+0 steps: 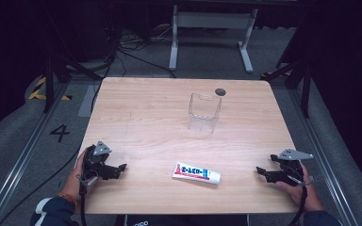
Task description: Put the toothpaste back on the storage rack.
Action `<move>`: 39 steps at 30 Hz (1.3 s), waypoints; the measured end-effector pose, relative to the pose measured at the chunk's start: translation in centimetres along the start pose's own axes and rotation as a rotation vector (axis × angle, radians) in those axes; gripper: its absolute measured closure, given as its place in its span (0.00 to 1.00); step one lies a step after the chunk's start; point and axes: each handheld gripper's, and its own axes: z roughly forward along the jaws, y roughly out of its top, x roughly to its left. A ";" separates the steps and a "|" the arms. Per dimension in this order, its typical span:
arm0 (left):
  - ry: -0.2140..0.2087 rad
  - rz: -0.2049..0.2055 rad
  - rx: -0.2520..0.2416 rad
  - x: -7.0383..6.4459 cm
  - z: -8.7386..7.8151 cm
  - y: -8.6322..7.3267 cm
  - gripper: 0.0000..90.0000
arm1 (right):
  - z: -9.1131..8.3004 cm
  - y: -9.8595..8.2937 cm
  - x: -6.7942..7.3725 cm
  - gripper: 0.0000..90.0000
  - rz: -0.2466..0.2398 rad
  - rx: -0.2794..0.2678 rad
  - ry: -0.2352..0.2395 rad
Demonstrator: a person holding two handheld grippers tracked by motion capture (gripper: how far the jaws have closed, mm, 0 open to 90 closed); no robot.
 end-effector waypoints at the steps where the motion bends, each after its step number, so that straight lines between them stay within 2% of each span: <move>1: -0.002 0.003 -0.002 0.1 0.0 0.0 0.00 | 0.0 0.0 0.0 0.18 0.000 0.000 0.000; 5: -0.004 -0.008 -0.001 -0.1 -0.1 -0.2 0.00 | 0.0 0.0 0.0 0.18 0.000 0.001 -0.004; 6: 0.004 0.007 -0.004 0.0 -0.1 -0.1 0.00 | 0.0 0.0 0.1 0.17 0.002 0.002 -0.011; 8: -0.001 0.012 -0.005 0.0 -0.2 -0.2 0.00 | 0.0 0.0 0.1 0.16 0.007 0.003 -0.016; 9: -0.006 0.000 0.006 -0.1 -0.3 -0.3 0.00 | 0.0 0.0 0.2 0.10 0.025 0.007 -0.034; 10: -0.006 0.021 0.007 0.0 -0.4 -0.3 0.00 | 0.0 0.0 0.2 0.10 0.025 0.007 -0.034; 11: -0.007 0.019 0.005 0.0 -0.4 -0.4 0.00 | 0.1 0.0 0.1 0.06 0.031 0.017 -0.060; 13: -0.010 -0.001 0.000 -0.1 -0.5 -0.5 0.00 | 0.2 0.1 0.0 0.05 0.056 0.027 -0.066; 18: -0.014 0.007 0.004 0.0 -0.5 -0.5 0.00 | -0.1 -0.1 -0.4 0.04 0.032 0.034 -0.083; 20: -0.015 0.009 0.005 0.0 -0.5 -0.5 0.00 | -0.2 -0.1 -0.6 0.05 0.043 0.038 -0.072; 24: -0.020 0.010 0.006 0.0 -0.5 -0.5 0.00 | -0.3 0.0 -0.8 0.05 0.030 0.051 -0.059; 25: -0.020 0.012 0.007 0.0 -0.5 -0.5 0.00 | -0.3 0.1 -0.7 0.08 0.021 0.051 -0.055; 27: -0.018 0.013 0.010 0.0 -0.5 -0.5 0.00 | -0.5 0.2 -0.6 0.20 0.008 0.050 -0.035; 28: -0.018 0.012 0.010 0.0 -0.5 -0.5 0.00 | -0.5 0.2 -0.6 0.22 0.003 0.047 -0.018; 30: -0.015 0.027 0.002 0.1 -0.5 -0.5 0.00 | -0.6 0.3 -0.5 0.18 -0.001 0.052 -0.013; 32: -0.015 0.027 0.005 0.1 -0.5 -0.5 0.00 | -0.6 0.5 -0.4 0.24 -0.012 0.048 0.016; 39: -0.012 0.033 -0.001 0.2 -0.5 -0.5 0.00 | -0.9 1.7 0.5 0.25 -0.058 0.045 0.061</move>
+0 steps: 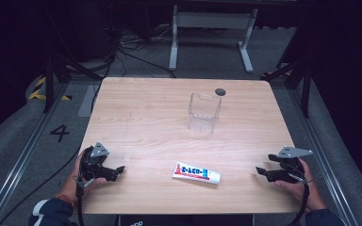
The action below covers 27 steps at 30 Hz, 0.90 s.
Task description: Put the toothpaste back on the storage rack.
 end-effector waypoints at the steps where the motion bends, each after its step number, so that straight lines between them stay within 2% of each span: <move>1: 0.000 0.000 0.000 0.0 0.0 0.0 0.00 | 0.0 0.2 0.1 0.26 -0.006 -0.001 0.004; 7: -0.001 0.000 -0.001 0.0 0.0 0.0 0.00 | -0.1 1.4 1.1 0.29 -0.046 0.005 0.042; 16: 0.000 0.000 0.000 0.0 0.0 0.0 0.00 | -0.2 3.7 2.4 0.29 -0.111 0.012 0.070; 22: -0.001 0.001 -0.001 0.0 0.0 0.0 0.00 | 0.1 5.0 3.3 0.29 -0.150 0.020 0.099; 27: -0.008 -0.002 0.002 0.0 -0.1 -0.1 0.01 | 0.7 6.6 4.5 0.29 -0.201 0.028 0.132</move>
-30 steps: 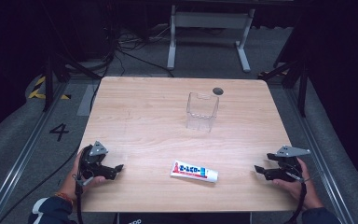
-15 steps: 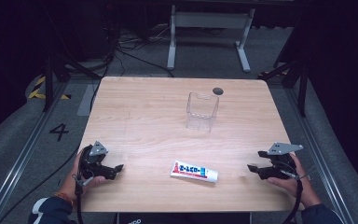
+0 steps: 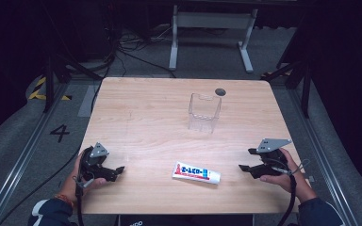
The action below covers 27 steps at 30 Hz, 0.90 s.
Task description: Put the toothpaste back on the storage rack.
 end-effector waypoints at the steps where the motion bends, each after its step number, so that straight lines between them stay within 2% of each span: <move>1: 0.000 0.000 0.000 0.0 0.0 0.0 0.01 | 0.0 0.0 0.0 0.29 0.000 0.000 0.000; 19: 0.000 0.001 0.001 0.0 0.0 0.0 0.01 | 3.0 4.4 3.1 0.29 -0.114 0.031 0.108; 27: 0.002 0.002 -0.004 0.0 0.0 0.0 0.01 | 4.6 6.2 5.1 0.31 -0.163 0.056 0.173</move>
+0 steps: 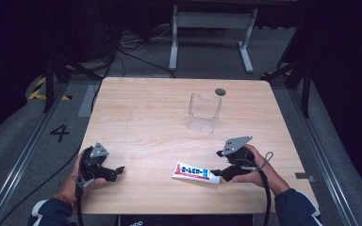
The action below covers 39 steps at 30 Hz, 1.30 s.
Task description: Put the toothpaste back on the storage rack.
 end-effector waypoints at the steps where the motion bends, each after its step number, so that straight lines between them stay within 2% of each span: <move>1: 0.000 -0.002 -0.001 0.0 0.0 0.0 0.01 | 0.3 0.2 0.2 0.31 -0.010 0.006 0.004; 16: -0.001 -0.002 -0.001 0.0 0.0 0.0 0.01 | 3.8 2.4 1.8 0.33 -0.095 0.081 0.077; 19: -0.001 -0.002 -0.001 0.0 0.0 0.0 0.01 | 4.9 2.8 2.0 0.34 -0.108 0.115 0.097; 27: -0.001 -0.003 0.000 0.0 0.0 0.0 0.01 | 6.1 3.4 2.2 0.37 -0.131 0.158 0.116; 32: -0.001 -0.002 -0.001 0.0 0.0 0.0 0.01 | 7.0 3.8 2.3 0.38 -0.146 0.211 0.127; 34: -0.001 -0.002 -0.001 0.0 0.0 0.0 0.01 | 7.2 3.8 2.4 0.38 -0.146 0.213 0.125; 35: -0.001 -0.002 -0.001 0.0 0.0 0.0 0.01 | 7.5 4.0 2.5 0.39 -0.153 0.235 0.130; 36: 0.000 -0.002 -0.001 0.0 0.0 0.0 0.01 | 7.7 4.0 2.6 0.38 -0.153 0.255 0.129; 37: 0.000 -0.002 0.000 0.0 0.0 0.0 0.01 | 7.9 4.1 2.6 0.39 -0.154 0.248 0.114; 39: 0.001 0.001 -0.002 0.0 0.0 0.0 0.01 | 7.9 4.3 2.6 0.39 -0.152 0.262 0.118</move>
